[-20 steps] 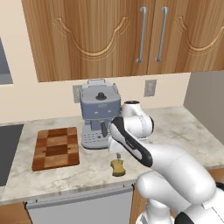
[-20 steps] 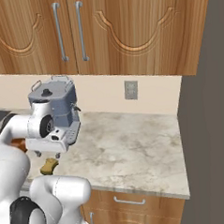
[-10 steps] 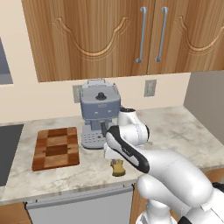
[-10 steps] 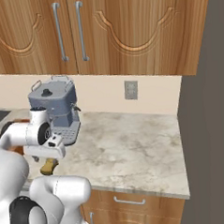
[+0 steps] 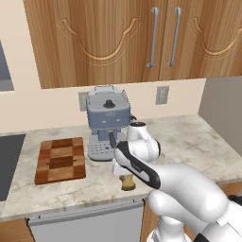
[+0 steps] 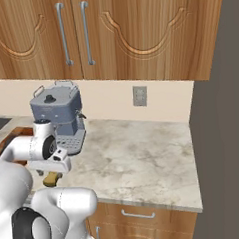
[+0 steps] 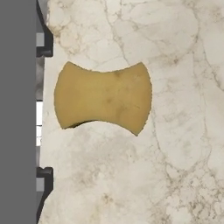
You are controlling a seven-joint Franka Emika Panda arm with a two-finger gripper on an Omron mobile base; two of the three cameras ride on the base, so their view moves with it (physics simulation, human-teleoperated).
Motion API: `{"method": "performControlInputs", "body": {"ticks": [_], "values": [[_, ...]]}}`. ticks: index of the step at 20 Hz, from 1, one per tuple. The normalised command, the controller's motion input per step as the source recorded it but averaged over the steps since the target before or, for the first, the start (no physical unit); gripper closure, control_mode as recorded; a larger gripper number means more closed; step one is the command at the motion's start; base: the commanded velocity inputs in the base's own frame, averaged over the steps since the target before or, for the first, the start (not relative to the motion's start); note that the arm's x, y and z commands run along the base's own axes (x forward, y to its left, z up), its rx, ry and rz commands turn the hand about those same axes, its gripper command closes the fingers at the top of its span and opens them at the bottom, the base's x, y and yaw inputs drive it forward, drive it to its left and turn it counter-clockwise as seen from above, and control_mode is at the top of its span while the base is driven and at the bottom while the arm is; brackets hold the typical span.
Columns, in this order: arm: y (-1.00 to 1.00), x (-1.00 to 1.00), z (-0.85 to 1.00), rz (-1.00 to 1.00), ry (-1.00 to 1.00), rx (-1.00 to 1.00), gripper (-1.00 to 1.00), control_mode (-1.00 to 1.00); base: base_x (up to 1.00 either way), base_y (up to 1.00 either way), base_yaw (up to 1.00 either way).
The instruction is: Pick up the sponge from the counter and clean the cutting board by briefly scrubbing or pressing down on the cutting board. Once finished, release the sponge.
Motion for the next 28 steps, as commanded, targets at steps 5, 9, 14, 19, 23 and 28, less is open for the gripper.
{"method": "performControlInputs", "body": {"ticks": [5,9,14,19,23,28], "values": [[0.02,0.1,-0.18,0.0,0.0,0.0,-1.0,-1.0,0.0,0.0,0.0],[0.04,0.08,-0.16,0.0,0.0,0.0,-1.0,-1.0,0.0,0.0,0.0],[0.06,0.0,-0.15,0.0,0.0,0.0,-1.0,-1.0,0.0,0.0,0.0],[0.06,0.0,-0.09,0.0,0.0,0.0,-1.0,-1.0,0.0,0.0,0.0],[0.03,0.0,-0.06,0.0,0.0,0.0,-1.0,-1.0,0.0,0.0,0.0],[0.0,0.02,-0.01,0.0,0.0,0.0,-1.0,-1.0,0.0,0.0,0.0]]}}
